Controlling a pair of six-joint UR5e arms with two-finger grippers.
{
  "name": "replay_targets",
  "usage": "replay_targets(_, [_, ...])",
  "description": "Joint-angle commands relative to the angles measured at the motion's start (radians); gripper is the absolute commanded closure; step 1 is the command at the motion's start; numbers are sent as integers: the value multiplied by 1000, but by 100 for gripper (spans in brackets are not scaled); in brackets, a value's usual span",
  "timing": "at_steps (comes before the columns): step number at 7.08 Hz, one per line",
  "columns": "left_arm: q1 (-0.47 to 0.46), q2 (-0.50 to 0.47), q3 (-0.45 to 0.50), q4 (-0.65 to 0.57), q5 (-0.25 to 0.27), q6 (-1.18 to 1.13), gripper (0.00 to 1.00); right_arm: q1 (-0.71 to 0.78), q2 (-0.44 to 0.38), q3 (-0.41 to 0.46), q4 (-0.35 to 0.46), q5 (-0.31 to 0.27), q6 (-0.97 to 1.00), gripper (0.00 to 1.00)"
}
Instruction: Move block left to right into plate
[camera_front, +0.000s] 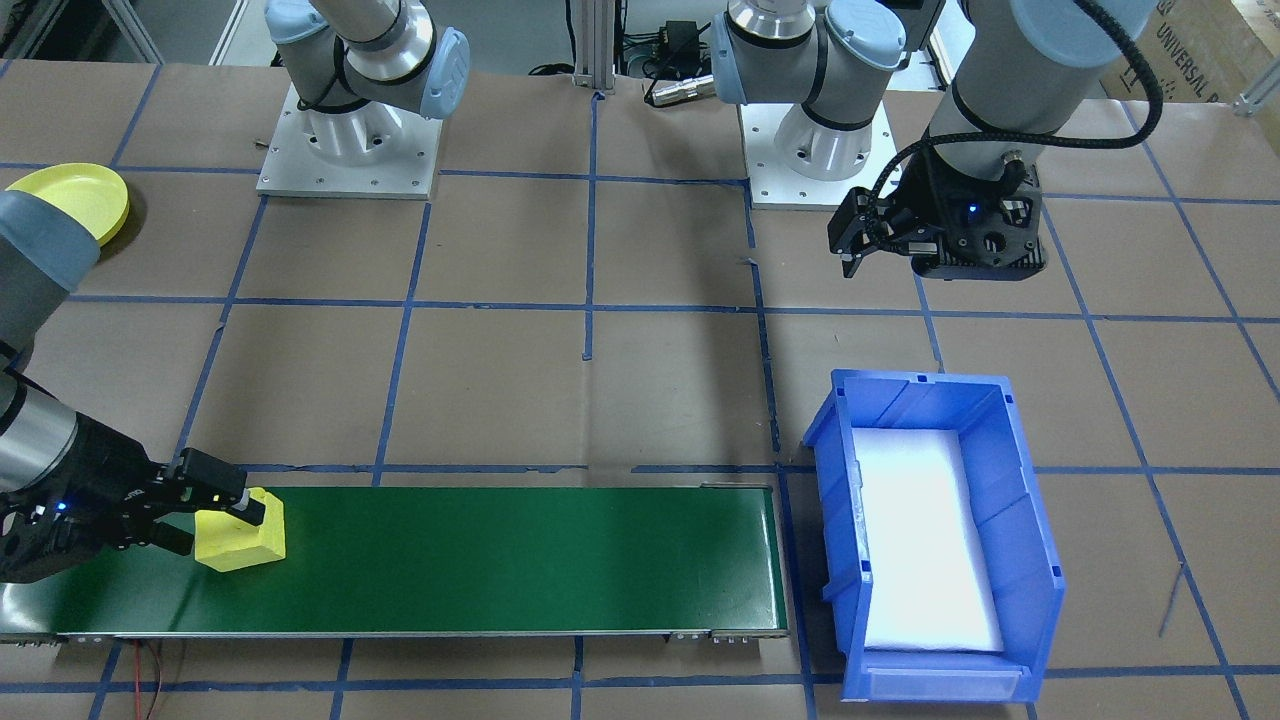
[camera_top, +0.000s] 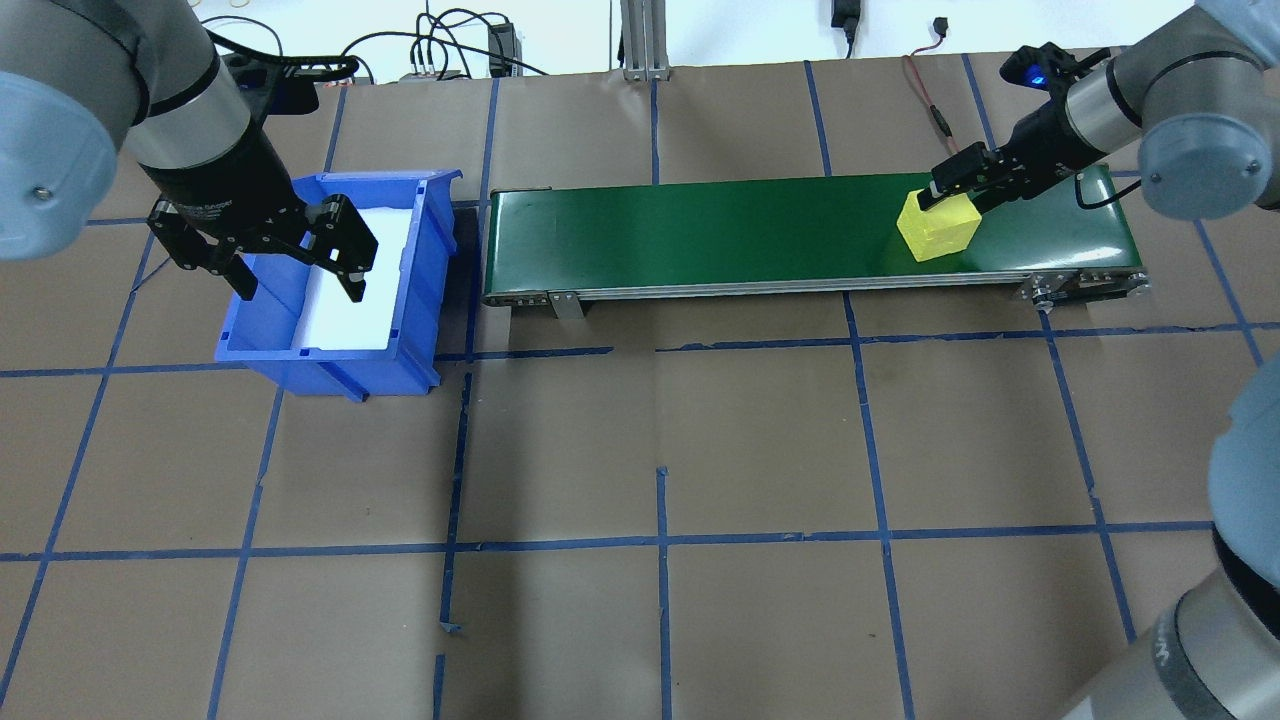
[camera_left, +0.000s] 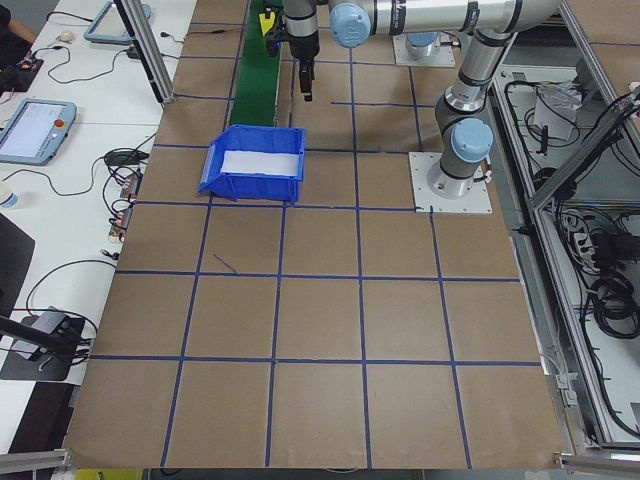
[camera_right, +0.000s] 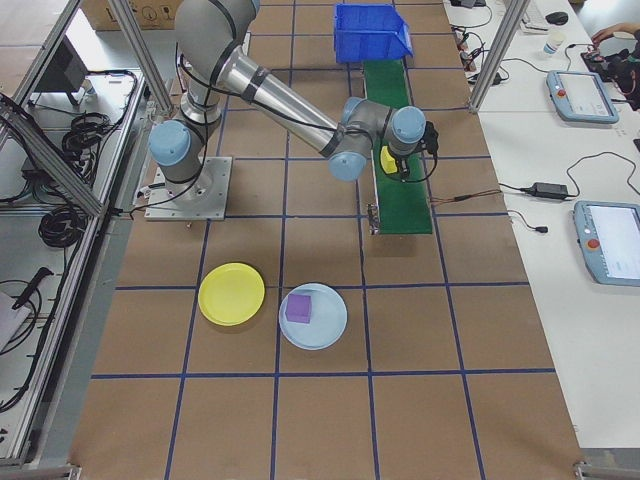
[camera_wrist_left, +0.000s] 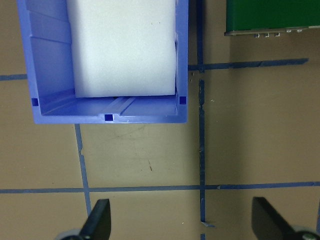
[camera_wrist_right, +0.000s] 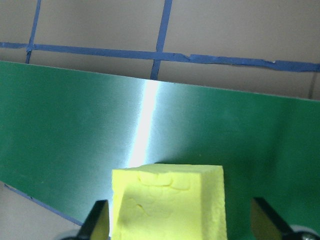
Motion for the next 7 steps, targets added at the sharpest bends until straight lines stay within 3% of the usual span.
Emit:
replay_targets(1, [-1,-2,0,-1,-1,-1,0,8,5,10,-12,-31,13,0])
replay_targets(2, [-1,-4,0,2,-1,-4,0,8,8,10,-50,-112,13,0])
replay_targets(3, [-1,-4,0,2,0,-7,0,7,11,10,-87,-211,16,8])
replay_targets(4, [-4,-1,0,2,0,-7,0,7,7,0,-88,-250,17,27])
replay_targets(5, [-4,-1,0,3,-1,-7,0,4,3,-8,-88,-257,19,54])
replay_targets(6, [-4,-1,0,5,0,-7,0,-1,-4,-22,-90,-349,21,69])
replay_targets(7, [-4,-1,0,5,0,-7,0,-9,-18,-11,-88,-406,28,75])
